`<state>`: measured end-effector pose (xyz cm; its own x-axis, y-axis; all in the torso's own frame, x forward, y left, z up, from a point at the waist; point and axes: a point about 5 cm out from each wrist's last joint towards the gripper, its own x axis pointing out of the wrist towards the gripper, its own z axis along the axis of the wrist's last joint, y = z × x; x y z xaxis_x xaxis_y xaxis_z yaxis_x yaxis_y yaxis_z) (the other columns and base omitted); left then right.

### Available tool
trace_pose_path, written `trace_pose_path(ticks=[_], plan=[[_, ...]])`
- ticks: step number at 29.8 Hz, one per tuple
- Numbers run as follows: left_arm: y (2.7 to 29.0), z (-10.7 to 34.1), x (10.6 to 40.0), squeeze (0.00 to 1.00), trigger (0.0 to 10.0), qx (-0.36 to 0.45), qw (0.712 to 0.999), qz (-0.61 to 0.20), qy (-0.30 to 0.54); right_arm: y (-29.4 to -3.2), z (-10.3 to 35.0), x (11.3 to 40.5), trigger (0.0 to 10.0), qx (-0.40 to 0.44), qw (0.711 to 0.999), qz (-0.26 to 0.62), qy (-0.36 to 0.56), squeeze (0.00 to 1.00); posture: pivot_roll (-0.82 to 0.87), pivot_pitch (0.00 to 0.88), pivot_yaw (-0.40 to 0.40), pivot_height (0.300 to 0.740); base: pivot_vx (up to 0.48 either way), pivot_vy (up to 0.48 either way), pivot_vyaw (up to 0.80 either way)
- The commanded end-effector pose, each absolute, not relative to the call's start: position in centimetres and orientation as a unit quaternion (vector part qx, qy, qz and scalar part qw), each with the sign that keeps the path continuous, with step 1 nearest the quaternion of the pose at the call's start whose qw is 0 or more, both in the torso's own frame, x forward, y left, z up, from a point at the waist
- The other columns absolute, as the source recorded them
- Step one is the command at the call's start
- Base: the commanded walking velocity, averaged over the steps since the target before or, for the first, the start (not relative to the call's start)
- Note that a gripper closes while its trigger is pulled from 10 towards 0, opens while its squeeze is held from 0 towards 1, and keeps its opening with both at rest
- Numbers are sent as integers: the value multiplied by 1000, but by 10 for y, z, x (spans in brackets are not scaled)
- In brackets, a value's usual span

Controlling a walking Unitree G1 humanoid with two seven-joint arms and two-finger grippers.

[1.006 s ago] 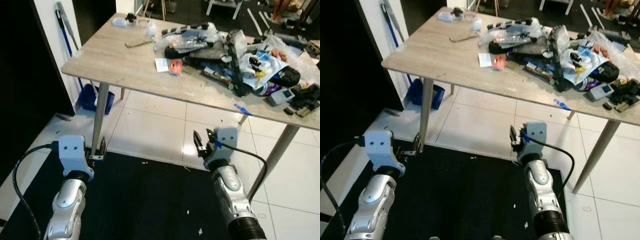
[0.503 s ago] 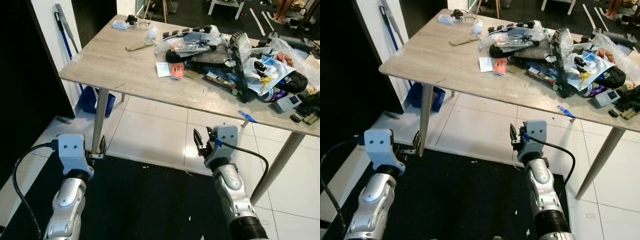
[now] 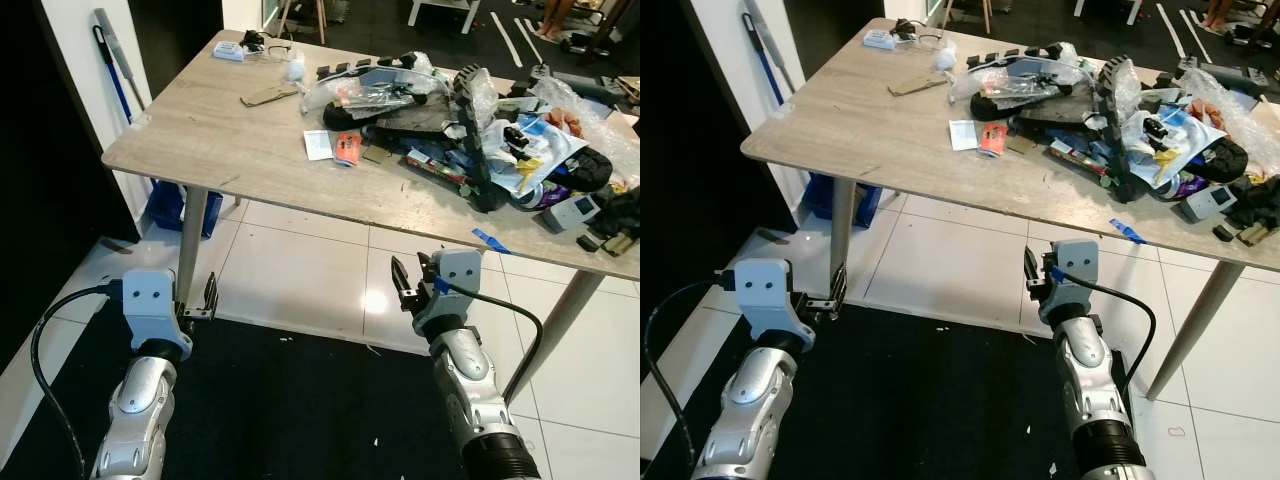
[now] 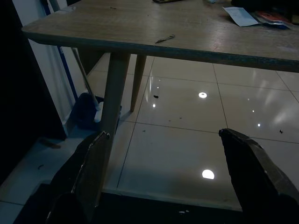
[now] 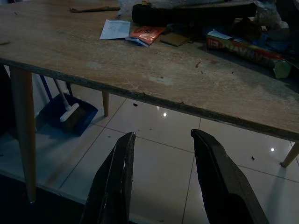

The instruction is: Picking trash to rubbish bin

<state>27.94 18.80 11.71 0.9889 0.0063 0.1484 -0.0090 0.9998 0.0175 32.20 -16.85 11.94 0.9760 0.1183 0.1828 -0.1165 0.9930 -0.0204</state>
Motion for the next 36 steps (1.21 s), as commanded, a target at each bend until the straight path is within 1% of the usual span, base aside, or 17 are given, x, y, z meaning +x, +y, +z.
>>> trace_pose_path(ticks=[1, 36], plan=[[189, 110, 276, 0, 10000, 11, 998, 4, -62, -171, 116, 319, 10000, -6, 994, 58, -87, 0, 2, 120, -67, 740, 255, 0, 0], [188, 109, 275, 0, 10000, 8, 998, 3, -63, -170, 114, 318, 10000, -4, 995, 62, -82, 0, 0, 127, -71, 740, 296, 0, 0]])
